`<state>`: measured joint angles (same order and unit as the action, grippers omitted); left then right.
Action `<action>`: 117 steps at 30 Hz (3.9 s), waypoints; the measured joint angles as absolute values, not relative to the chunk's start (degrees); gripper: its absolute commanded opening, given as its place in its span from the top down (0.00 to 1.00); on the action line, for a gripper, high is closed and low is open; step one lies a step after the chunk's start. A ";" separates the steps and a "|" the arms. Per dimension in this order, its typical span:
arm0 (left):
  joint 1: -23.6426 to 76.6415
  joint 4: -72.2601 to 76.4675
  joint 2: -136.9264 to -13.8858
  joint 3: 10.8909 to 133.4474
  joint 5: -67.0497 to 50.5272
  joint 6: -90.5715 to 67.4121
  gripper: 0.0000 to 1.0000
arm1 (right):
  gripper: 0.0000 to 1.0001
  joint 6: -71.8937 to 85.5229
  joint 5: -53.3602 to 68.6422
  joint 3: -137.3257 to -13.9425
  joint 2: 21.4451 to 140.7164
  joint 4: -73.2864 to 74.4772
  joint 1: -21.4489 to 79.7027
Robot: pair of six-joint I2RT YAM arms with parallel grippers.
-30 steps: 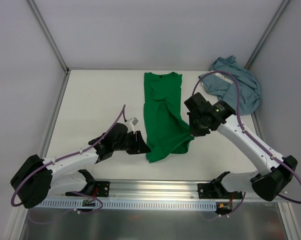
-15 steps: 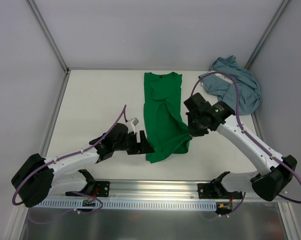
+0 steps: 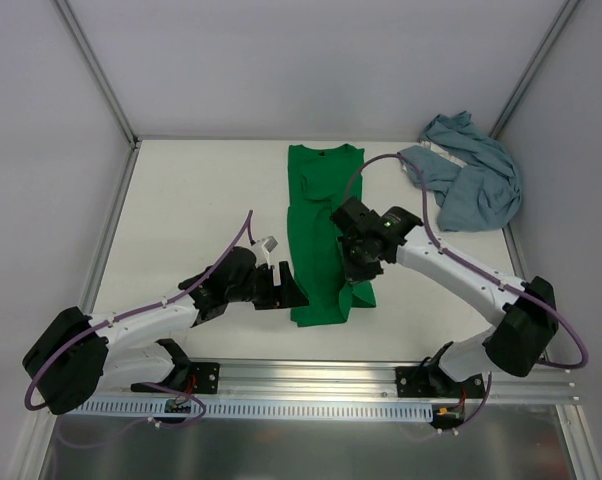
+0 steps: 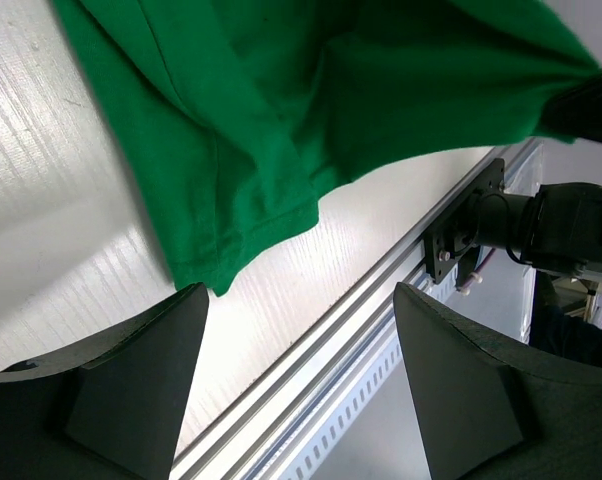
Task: Fold and stack the t-shirts
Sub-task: Grab the bottom of the folded rectangular tshirt with both arms
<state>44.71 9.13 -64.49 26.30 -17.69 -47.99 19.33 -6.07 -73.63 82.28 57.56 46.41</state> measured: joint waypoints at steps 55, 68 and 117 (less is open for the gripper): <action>44.69 20.47 -68.18 18.33 -14.44 -46.83 0.02 | 0.01 26.02 -8.03 -38.06 68.71 32.36 40.53; 44.69 27.73 -73.17 18.00 -14.90 -47.11 0.04 | 0.01 25.96 -2.13 -36.84 75.50 18.98 38.83; 58.08 30.50 -69.49 17.80 -14.02 -56.55 1.00 | 0.99 43.00 1.80 -28.38 63.88 21.43 56.47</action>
<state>58.08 30.50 -69.49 17.80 -14.02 -56.55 43.00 1.80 -28.38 63.88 21.43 56.47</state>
